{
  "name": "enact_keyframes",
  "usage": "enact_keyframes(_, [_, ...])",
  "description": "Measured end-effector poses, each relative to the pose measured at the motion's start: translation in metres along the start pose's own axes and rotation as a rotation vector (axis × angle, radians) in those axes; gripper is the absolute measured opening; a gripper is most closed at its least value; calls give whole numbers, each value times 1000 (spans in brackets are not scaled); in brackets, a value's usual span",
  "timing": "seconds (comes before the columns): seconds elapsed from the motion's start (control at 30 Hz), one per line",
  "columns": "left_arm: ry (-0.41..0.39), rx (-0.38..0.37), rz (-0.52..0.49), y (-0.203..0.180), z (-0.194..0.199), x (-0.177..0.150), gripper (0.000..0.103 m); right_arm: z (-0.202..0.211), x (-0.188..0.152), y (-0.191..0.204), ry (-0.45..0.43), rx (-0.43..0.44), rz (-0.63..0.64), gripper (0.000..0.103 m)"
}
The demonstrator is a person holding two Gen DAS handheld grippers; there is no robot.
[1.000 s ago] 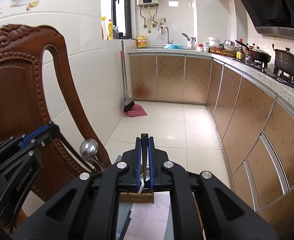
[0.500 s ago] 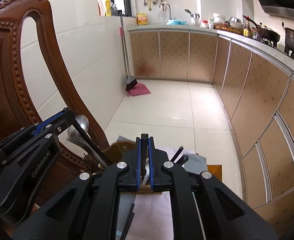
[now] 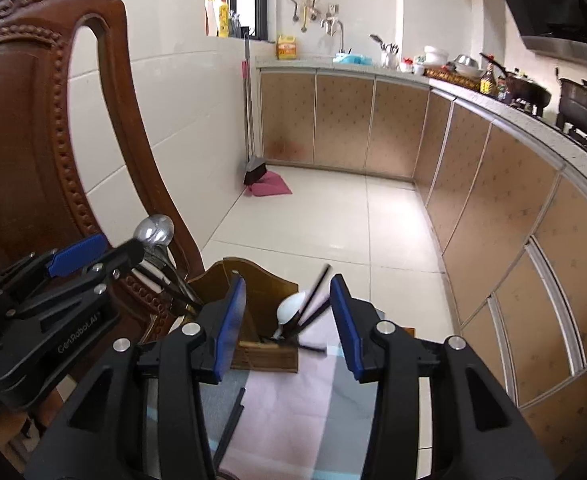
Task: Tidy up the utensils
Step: 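Lift the chopsticks into the wooden holder and open both grippers, then move both grippers back to the last chopsticks on the cloth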
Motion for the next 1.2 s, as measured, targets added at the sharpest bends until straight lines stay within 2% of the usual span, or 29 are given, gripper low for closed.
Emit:
enact_keyframes(0.1, [45,4,-25,5,6,-31,51,26,-24,-3,10,23,-13,45])
enact_keyframes(0.2, [160,3,-74,0,-9,-77,52,33,-60,-8,64,56,-41,45])
enact_keyframes(0.27, [249,-3,-108,-7,-28,-108,52,26,-92,-14,121,46,-60,45])
enact_keyframes(0.3, [311,-3,-126,-13,-42,-127,52,14,-117,-20,182,24,-71,45])
enact_keyframes(0.37, [377,-14,-143,-22,-64,-154,52,-8,-150,-27,271,7,-106,45])
enact_keyframes(0.47, [439,-10,-163,-36,-92,-180,52,-39,-209,-44,414,-6,-217,45])
enact_keyframes(0.57, [489,-21,-137,-46,-116,-189,50,-48,-241,-46,466,-9,-254,45])
enact_keyframes(0.9, [498,41,-183,-74,-155,-194,48,-53,-266,-51,493,-8,-276,45])
enact_keyframes(1.2, [536,105,-176,-47,-162,-204,47,-60,-264,-55,499,5,-286,45])
Point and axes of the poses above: each gripper's, at about its wrist camera, not at the fingertips, and z roughly against the way its jaws point, y to its left, x to its top, the point moved 4 cm from there along -z, roughly the way its jaws point, and after that the axes turned 14 degrees about x, right-handed, at the moved point
